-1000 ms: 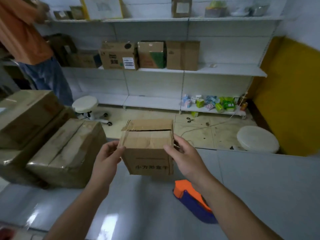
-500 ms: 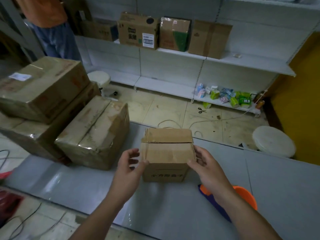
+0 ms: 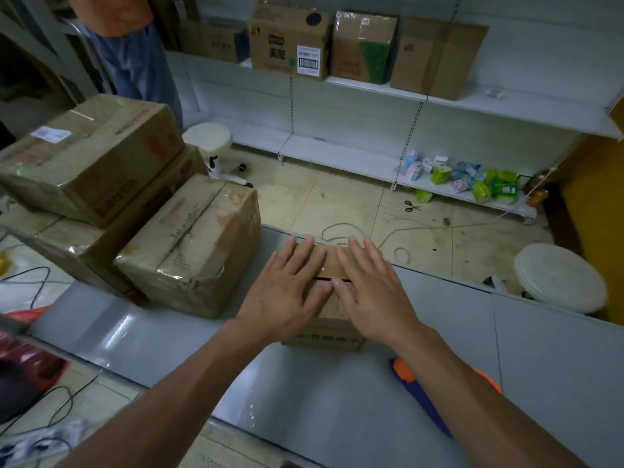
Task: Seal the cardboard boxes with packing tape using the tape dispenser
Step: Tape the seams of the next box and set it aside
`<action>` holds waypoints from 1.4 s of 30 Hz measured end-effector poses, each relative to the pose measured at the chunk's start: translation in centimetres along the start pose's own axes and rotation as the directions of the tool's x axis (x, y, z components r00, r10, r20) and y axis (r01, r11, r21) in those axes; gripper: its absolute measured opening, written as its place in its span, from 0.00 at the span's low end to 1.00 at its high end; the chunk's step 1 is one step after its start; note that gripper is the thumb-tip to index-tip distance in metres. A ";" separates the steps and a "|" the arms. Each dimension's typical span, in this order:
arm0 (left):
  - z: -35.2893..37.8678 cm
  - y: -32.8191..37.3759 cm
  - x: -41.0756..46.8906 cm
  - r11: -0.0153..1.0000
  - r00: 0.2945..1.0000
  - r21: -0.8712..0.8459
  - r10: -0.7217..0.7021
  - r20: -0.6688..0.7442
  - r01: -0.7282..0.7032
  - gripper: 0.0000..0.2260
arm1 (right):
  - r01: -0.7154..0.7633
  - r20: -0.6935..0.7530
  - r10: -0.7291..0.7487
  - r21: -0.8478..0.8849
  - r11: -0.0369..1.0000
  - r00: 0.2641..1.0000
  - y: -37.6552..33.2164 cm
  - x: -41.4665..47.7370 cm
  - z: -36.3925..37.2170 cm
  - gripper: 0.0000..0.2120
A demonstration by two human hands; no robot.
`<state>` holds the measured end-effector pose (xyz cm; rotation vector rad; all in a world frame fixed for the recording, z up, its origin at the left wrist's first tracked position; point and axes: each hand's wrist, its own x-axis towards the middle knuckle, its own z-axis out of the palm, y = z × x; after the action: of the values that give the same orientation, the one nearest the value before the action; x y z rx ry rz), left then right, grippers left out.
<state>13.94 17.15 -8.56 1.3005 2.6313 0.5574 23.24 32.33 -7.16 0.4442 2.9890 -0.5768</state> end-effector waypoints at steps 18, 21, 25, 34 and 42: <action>0.1 1.7 5.2 0.998 0.994 -0.003 0.054 -0.090 -0.055 0.23 | -0.026 -0.240 0.080 0.221 0.975 0.967 2.9 0.3 -2.4 0.21; 1.2 2.5 5.6 0.999 0.993 0.029 0.016 -0.116 -0.013 0.18 | -0.057 -0.223 0.104 0.205 0.977 0.969 2.9 0.8 -1.5 0.22; 1.8 2.5 5.3 0.998 0.992 0.055 0.003 -0.123 0.004 0.18 | -0.076 -0.225 0.118 0.188 0.979 0.967 2.9 0.4 -0.3 0.21; 1.0 2.8 6.2 0.985 0.996 0.168 -0.008 -0.088 0.023 0.23 | -0.191 -0.178 0.233 0.224 0.956 0.956 2.4 1.6 -1.4 0.15; 0.1 3.2 6.6 0.976 1.000 0.219 -0.022 0.019 0.018 0.34 | -0.189 -0.151 0.210 0.140 0.972 0.966 2.1 1.7 -2.1 0.15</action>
<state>12.27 24.12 -7.20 1.3265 2.7476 0.2539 22.18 35.49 -6.16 0.8311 3.0181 -0.7425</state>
